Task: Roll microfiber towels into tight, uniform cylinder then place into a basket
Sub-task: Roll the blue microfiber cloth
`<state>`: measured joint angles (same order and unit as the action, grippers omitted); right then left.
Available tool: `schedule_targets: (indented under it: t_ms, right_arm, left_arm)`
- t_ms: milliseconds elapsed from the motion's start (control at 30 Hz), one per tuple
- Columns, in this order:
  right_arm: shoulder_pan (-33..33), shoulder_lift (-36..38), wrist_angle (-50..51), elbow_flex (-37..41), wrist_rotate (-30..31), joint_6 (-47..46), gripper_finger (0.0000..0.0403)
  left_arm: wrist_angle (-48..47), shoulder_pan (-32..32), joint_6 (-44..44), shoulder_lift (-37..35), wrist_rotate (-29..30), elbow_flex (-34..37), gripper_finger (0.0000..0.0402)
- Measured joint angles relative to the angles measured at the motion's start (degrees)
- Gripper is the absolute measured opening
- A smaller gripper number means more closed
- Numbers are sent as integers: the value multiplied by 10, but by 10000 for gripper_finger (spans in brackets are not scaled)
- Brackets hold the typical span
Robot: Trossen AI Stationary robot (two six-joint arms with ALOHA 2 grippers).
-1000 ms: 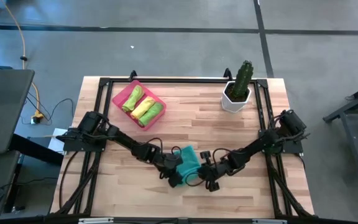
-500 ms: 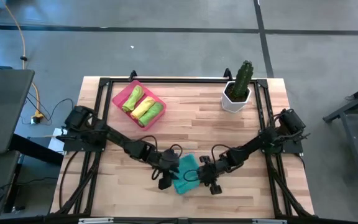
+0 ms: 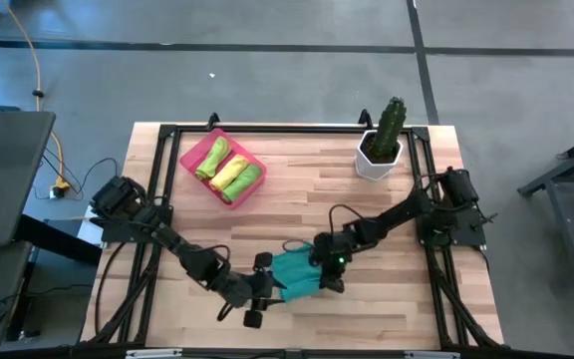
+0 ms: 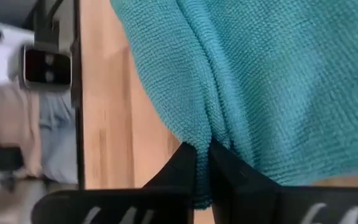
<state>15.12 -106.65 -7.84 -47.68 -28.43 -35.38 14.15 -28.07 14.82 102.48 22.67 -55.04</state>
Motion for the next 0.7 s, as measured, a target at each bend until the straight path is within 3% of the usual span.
schedule_targets:
  t_ms: [233,400,533,700]
  right_arm:
    - [-24,0,-1,0,-19,-59,8]
    - [-24,1,1,0,-19,-62,9]
    - [-24,1,6,-1,-20,-66,9]
    - [-24,1,4,-1,-20,-66,9]
  left_arm:
    - [36,14,67,46,27,-1,143]
    - [35,30,97,85,6,-5,143]
    - [33,37,134,94,-43,-6,143]
    - [21,36,142,108,-40,-6,143]
